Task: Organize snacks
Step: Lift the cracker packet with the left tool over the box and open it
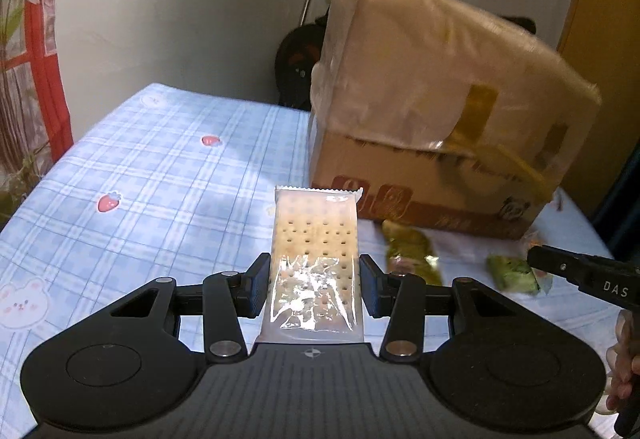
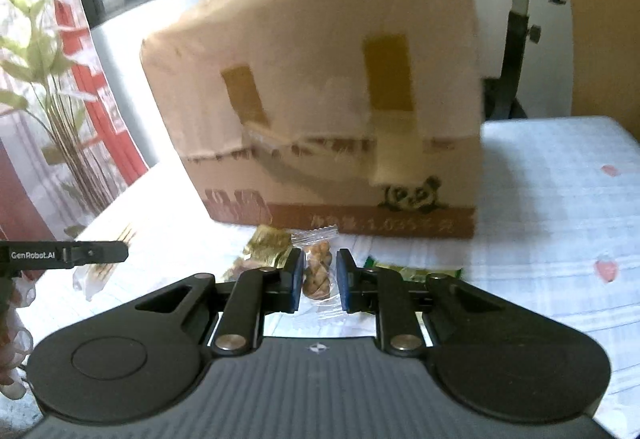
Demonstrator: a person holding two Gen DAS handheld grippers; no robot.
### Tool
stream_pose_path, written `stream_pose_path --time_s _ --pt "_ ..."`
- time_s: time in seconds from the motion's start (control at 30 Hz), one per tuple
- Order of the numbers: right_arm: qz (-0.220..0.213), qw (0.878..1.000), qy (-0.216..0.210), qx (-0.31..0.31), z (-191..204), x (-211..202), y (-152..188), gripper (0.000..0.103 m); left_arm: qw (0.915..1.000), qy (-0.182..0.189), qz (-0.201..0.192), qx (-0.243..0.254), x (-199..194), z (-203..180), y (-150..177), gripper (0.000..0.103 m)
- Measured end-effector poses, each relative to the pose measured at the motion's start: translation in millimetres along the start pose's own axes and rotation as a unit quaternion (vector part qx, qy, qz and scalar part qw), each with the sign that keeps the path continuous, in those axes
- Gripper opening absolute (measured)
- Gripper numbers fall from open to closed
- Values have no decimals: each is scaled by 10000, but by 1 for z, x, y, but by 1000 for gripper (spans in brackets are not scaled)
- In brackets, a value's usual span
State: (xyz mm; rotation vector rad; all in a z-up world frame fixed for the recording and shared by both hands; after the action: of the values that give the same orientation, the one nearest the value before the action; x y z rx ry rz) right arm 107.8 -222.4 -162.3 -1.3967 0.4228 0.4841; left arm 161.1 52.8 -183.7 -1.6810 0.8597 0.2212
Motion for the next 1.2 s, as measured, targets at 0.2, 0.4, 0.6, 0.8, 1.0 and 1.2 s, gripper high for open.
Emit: stream_pose_path --time_s 0.2,0.4,0.6,0.8,1.0,1.2 --pt "-671 9975 -113 173 -10 -35 -37 19 9976 223 -464 457 -19 -27 -37 48" --pt "-1442 9894 -112 99 -15 -51 -102 19 9863 542 -1043 1158 -23 -67 -104 48" --pt "-1878 9819 38 -255 -12 -43 -154 19 9749 948 -1421 1425 -7 -108 -165 48" --pt "-1549 9859 451 -444 -19 1 -174 19 9753 922 -1222 1594 53 -126 -199 49" --pt "-1072 9914 744 -89 -34 31 -171 21 9812 667 -780 1636 99 -126 -198 49" --pt "-1184 9904 710 -34 -43 19 -167 37 9800 709 -790 1686 91 -119 -191 73"
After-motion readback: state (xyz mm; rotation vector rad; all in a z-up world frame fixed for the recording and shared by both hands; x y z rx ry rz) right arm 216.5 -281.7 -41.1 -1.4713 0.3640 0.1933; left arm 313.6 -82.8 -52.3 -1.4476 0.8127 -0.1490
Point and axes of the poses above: each gripper's, at about its wrist camera, not at the fingertips, and x roughly the way its jaws point, z to its left, y to its underside, the point moved 3 cm from there along x, roughly the way its jaws point, and after that the axes turned 13 degrees about y, right-handed, at the moved point
